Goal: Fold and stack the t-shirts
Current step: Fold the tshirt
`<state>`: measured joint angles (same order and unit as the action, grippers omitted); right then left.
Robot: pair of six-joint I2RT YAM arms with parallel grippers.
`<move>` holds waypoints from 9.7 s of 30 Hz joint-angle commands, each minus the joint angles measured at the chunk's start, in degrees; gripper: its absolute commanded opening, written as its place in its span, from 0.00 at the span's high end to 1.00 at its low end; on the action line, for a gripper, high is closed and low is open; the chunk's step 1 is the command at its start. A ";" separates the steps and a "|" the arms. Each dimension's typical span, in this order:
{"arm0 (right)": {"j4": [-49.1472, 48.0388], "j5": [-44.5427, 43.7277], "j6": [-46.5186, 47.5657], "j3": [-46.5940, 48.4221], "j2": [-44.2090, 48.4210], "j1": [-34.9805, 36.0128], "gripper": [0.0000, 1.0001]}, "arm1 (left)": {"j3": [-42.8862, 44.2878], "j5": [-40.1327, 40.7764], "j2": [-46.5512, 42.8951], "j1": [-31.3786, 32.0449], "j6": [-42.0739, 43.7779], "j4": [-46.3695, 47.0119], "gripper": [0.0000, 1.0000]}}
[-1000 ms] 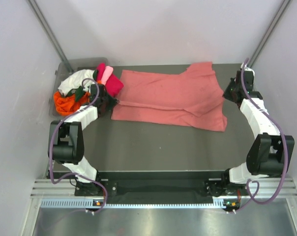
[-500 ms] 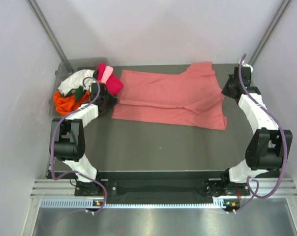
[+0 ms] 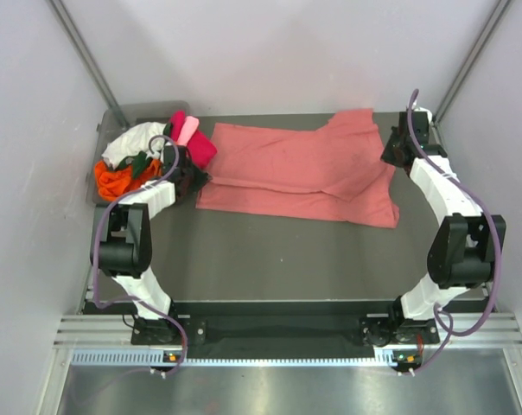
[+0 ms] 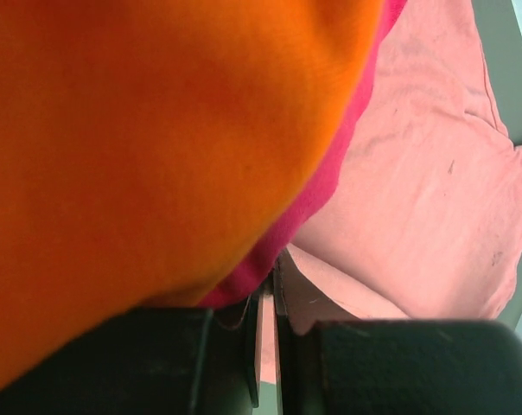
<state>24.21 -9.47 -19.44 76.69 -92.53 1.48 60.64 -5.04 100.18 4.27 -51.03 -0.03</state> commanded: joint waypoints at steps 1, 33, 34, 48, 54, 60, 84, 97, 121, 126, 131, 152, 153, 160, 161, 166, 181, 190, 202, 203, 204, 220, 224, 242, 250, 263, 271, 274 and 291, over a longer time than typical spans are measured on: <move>-0.83 -1.77 1.07 3.91 -0.98 0.55 1.00 | 2.64 1.26 0.72 0.12 0.93 2.67 1.00; -7.14 -5.91 -18.95 -29.00 28.25 1.07 0.40 | -7.98 3.46 -19.12 4.17 5.50 -1.55 0.33; -8.03 -5.30 -20.45 -31.22 29.76 1.07 0.41 | -9.21 3.37 -20.19 4.34 4.80 -1.29 0.34; -19.98 -5.72 -35.31 -48.65 25.74 0.99 0.50 | -23.46 2.05 -27.06 5.57 2.33 6.98 0.42; -21.66 -8.88 -38.91 -48.82 22.14 0.72 0.53 | -24.61 4.42 -27.58 5.57 2.42 7.68 0.43; -23.77 -10.74 -41.55 -48.39 19.15 0.02 0.54 | -25.40 7.23 -28.46 5.66 2.07 7.33 0.44; -19.37 -11.27 -33.65 -44.78 22.22 -7.63 1.00 | -26.36 18.56 -21.69 13.74 -3.36 6.10 0.55; -21.57 -9.77 -32.94 -46.19 23.36 -7.63 1.00 | -24.88 25.95 -12.73 13.92 -11.73 4.69 0.54; -13.14 -14.96 -34.17 -39.88 21.35 -6.84 1.00 | -16.80 25.09 -9.83 13.13 -16.56 -3.66 1.00; -5.33 -10.33 -30.59 -24.68 19.76 -6.75 1.00 | -9.15 26.38 -14.21 11.20 -13.67 -10.77 1.00; -6.19 -3.97 -25.12 -15.24 25.62 -6.66 1.00 | -8.34 28.76 -22.73 11.20 -9.80 -12.80 1.00; 8.39 -19.43 -32.93 -44.07 39.96 -7.19 0.97 | -31.72 26.05 -40.23 11.37 -9.71 -14.29 1.00; 9.01 -19.53 -33.55 -44.51 40.41 -7.19 0.96 | -32.51 25.78 -40.76 11.37 -9.71 -14.47 1.00; 9.02 -18.48 -35.31 -48.47 42.17 -7.19 0.93 | -37.44 24.46 -44.98 11.46 -10.06 -13.50 1.00; 9.45 -18.13 -35.31 -48.56 42.34 -7.19 0.83 | -37.70 24.20 -45.07 11.46 -10.06 -13.59 1.00; 11.57 -18.56 -35.93 -49.44 47.60 -7.19 0.49 | -40.07 23.93 -45.86 11.64 -11.28 -14.72 0.97; -1.87 -2.49 -12.38 -44.43 47.37 -7.01 0.45 | -30.41 25.61 -51.31 12.07 -1.19 -23.96 0.32; -10.85 8.59 -3.68 -38.63 33.67 -7.01 0.42 | -26.19 16.47 -46.13 12.08 6.90 -18.34 0.14; 4.42 -3.15 -17.88 -38.36 31.18 -5.26 0.61 | -31.46 12.68 -48.77 12.25 2.17 -17.46 0.23; 6.79 -6.31 -18.78 -39.23 31.97 -4.65 0.62 | -32.07 13.38 -48.68 12.16 1.64 -17.37 0.23; 7.25 -6.87 -19.23 -39.77 33.45 -2.99 0.62 | -32.34 13.65 -48.59 12.25 0.67 -17.37 0.23; 2.34 -4.57 -25.55 -42.32 19.24 0.90 1.00 | -33.22 14.62 -43.50 12.25 0.14 -11.57 0.23; 2.51 -6.08 -25.74 -40.39 12.92 -3.99 1.00 | -32.34 13.48 -42.18 12.34 1.19 -12.18 0.23; 0.06 -5.82 -16.25 -32.39 14.20 -14.57 1.00 | -31.47 16.64 -40.15 17.35 5.14 -14.38 0.21; 0.67 -7.22 -13.78 -27.04 17.65 -11.24 0.91 | -21.28 19.27 -38.57 17.26 8.92 -15.96 0.16; -12.70 15.89 -5.96 -18.17 13.81 -10.18 0.65 | 2.35 17.44 -12.49 17.26 13.05 -13.41 0.21; -7.95 11.77 -3.76 5.27 -5.36 -6.31 0.34 | 20.82 23.65 0.97 17.35 17.88 -16.33 0.02; -3.56 10.36 -3.15 17.33 -15.20 -4.91 0.11 | 24.43 24.37 3.61 16.30 20.43 -16.31 0.01; 0.40 8.60 0.99 50.67 -47.30 -4.64 0.20 | 36.92 18.84 19.87 11.81 27.29 -17.98 0.02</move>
<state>25.15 -1.37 -18.46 124.01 -138.58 -2.81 94.67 14.85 118.80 17.06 -25.34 -17.85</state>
